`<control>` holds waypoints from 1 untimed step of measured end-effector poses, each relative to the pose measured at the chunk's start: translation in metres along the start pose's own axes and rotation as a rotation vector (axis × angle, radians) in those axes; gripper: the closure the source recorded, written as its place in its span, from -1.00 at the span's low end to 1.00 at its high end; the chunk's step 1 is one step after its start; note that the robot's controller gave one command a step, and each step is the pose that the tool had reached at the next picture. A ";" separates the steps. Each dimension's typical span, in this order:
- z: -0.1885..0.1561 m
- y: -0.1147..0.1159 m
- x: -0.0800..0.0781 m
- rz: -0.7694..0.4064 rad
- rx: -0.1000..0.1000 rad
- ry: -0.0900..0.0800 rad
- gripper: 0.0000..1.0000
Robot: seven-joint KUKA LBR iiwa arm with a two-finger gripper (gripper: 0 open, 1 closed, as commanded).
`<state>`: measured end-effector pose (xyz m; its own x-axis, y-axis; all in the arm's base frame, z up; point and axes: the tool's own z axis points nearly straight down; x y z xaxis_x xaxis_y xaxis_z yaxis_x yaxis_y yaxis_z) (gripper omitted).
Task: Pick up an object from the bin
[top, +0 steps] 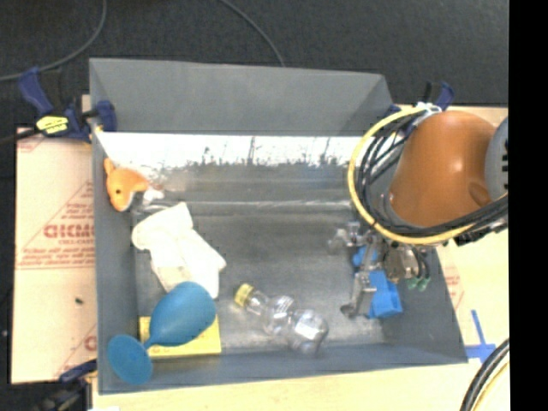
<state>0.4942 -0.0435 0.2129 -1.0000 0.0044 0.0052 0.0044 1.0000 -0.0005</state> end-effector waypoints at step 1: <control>-0.004 0.000 -0.001 -0.002 0.001 -0.006 -1.00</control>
Offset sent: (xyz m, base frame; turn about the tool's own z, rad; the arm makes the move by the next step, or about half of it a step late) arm -0.0113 0.0976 -0.0494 -0.2049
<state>0.4950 -0.0434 0.2169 -1.0000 0.0024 -0.0012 0.0024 1.0000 -0.0014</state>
